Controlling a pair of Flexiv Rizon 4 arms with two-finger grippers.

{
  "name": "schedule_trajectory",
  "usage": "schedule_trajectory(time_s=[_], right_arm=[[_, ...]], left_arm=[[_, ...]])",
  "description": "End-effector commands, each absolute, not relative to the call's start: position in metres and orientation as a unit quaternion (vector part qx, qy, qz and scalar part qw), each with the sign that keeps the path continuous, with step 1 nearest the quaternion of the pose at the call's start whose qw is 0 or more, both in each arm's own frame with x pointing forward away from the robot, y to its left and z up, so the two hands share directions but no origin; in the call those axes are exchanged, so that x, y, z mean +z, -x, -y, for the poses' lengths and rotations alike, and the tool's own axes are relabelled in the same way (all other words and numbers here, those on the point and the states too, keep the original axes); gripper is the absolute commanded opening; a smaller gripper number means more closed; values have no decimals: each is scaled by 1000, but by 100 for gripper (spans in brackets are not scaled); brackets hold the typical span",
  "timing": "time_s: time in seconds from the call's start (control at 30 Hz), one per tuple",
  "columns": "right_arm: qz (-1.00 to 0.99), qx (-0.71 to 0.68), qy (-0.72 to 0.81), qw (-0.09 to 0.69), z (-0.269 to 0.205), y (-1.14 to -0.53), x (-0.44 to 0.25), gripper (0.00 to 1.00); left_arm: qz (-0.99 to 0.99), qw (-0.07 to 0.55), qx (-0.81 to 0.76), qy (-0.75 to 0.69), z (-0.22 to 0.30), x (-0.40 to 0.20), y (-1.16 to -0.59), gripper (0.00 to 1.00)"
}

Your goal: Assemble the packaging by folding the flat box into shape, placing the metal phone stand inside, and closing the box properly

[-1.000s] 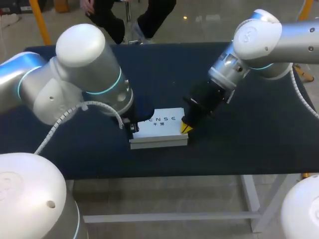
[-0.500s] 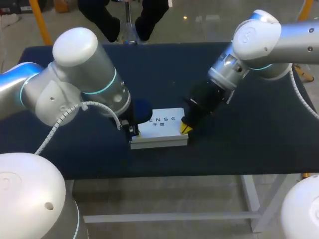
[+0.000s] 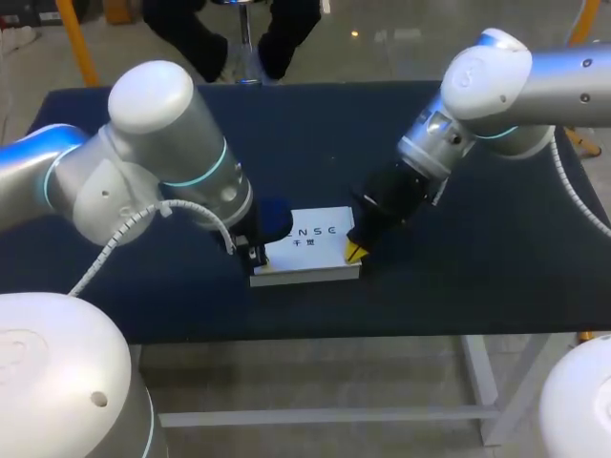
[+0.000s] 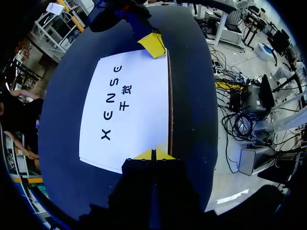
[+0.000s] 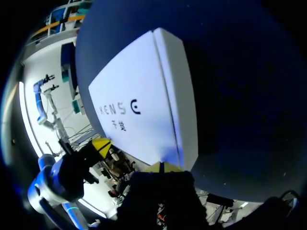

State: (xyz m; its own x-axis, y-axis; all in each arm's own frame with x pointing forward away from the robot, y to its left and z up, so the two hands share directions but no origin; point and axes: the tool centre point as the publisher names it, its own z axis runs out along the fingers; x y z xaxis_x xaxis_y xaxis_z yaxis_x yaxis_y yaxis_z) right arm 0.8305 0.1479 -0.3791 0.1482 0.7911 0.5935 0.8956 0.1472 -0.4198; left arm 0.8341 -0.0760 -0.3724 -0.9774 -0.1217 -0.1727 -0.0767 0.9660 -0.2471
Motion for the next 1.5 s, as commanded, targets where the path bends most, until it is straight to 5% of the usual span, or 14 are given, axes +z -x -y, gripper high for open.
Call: schedule_trajectory(time_s=[0.03,1.27,1.3,1.33,1.43,1.5], right_arm=[[649,-63,648,395,-147,-835,-386,0],[667,-142,635,363,-128,-824,-350,0],[670,-149,633,357,-126,-824,-345,0],[672,-155,633,352,-123,-825,-340,0],[683,-181,629,323,-113,-825,-323,0],[690,-198,625,308,-104,-826,-314,5]], left_arm=[[-987,93,-124,51,76,-381,-834,0],[-984,118,-117,59,88,-343,-825,0],[-984,117,-116,66,89,-340,-824,8],[-984,114,-114,76,91,-336,-822,27],[-983,112,-106,99,97,-325,-815,53],[-982,110,-99,118,101,-319,-810,96]])
